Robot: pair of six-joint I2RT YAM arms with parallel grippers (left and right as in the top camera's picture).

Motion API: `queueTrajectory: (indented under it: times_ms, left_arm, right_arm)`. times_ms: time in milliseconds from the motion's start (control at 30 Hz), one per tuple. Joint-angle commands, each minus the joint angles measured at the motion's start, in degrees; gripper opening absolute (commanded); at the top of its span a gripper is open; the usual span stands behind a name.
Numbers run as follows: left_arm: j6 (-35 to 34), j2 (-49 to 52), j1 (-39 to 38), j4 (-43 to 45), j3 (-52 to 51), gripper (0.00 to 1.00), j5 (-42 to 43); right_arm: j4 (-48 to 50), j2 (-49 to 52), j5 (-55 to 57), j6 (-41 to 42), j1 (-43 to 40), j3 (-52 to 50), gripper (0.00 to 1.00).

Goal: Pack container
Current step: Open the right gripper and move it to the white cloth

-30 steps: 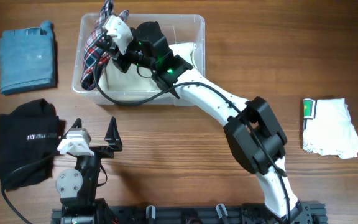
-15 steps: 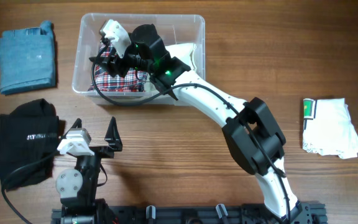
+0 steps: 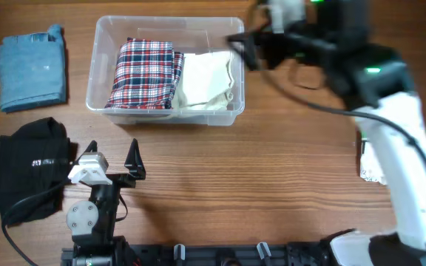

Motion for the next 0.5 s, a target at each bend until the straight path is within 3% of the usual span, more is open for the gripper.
queueTrajectory:
  times_ms: [0, 33, 200, 300, 467]
  left_arm:
    - [0.94, -0.42, -0.26, -0.09, -0.35, 1.0, -0.33]
    - [0.92, -0.42, -0.26, -0.09, -0.35, 1.0, -0.33]
    - [0.94, -0.42, -0.26, -0.09, -0.35, 1.0, -0.33]
    - [0.94, -0.42, -0.26, -0.09, -0.35, 1.0, -0.33]
    - [0.92, -0.42, -0.26, -0.09, -0.35, 1.0, -0.33]
  right_arm:
    - [-10.27, -2.25, 1.44, -0.37, -10.21, -0.09, 1.0]
    - [-13.62, -1.97, 4.37, 1.38, -13.18, -0.09, 1.0]
    - [-27.17, 1.09, 18.82, 26.25, -33.11, -0.13, 1.0]
    - [-27.19, 1.81, 21.55, 28.39, -39.04, -1.55, 1.0]
    - [-21.86, 1.84, 24.92, 31.76, -48.28, -15.82, 1.0]
